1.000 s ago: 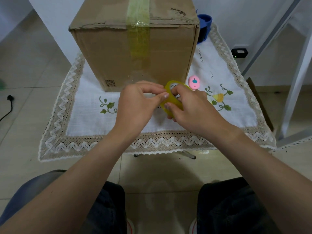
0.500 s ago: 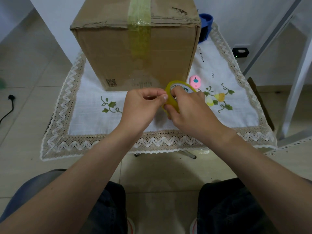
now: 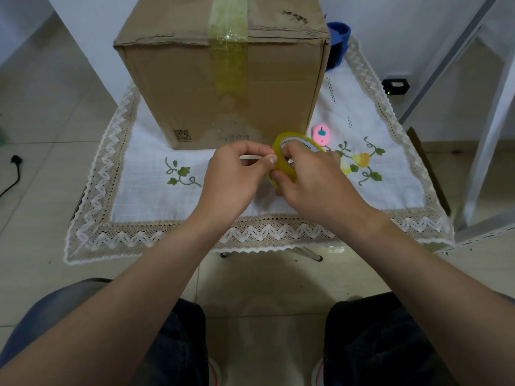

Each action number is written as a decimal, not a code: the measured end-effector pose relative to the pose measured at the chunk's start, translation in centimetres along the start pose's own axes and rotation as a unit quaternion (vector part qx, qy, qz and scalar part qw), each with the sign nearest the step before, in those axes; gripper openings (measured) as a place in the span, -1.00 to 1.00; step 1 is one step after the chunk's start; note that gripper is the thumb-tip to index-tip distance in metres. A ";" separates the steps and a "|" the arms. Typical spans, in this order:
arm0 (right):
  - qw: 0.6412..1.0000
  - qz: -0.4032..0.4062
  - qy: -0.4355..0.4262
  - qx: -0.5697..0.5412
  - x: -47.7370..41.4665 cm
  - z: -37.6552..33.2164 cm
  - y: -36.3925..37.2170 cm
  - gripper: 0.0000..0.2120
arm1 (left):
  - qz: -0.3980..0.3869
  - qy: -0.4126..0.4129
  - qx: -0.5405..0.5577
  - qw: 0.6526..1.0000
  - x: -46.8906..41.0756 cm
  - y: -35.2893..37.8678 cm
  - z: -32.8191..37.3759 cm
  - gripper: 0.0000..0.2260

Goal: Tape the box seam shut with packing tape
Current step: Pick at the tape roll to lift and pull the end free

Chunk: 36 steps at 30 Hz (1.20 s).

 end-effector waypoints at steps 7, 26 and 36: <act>1.000 0.010 0.016 -0.016 0.0 0.2 -0.1 -0.86 | 0.021 0.039 0.016 0.999 0.4 -0.1 0.5 -0.83; 1.000 0.006 -0.006 0.020 0.2 -0.3 0.3 -0.86 | 0.020 -0.006 -0.074 0.997 -0.1 0.3 0.7 -0.70; 0.999 0.010 0.012 0.029 0.2 -0.3 0.0 -0.90 | 0.038 0.057 -0.144 0.987 -0.3 1.0 0.8 -0.71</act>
Point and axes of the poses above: each hand's wrist, its own x-axis away from the middle knuckle, its own y-axis out of the palm, z = x × y, the point moved 5 cm from there along -x, towards the middle knuckle, and after that the axes turned 12 degrees about -y, right-handed, at the moved point
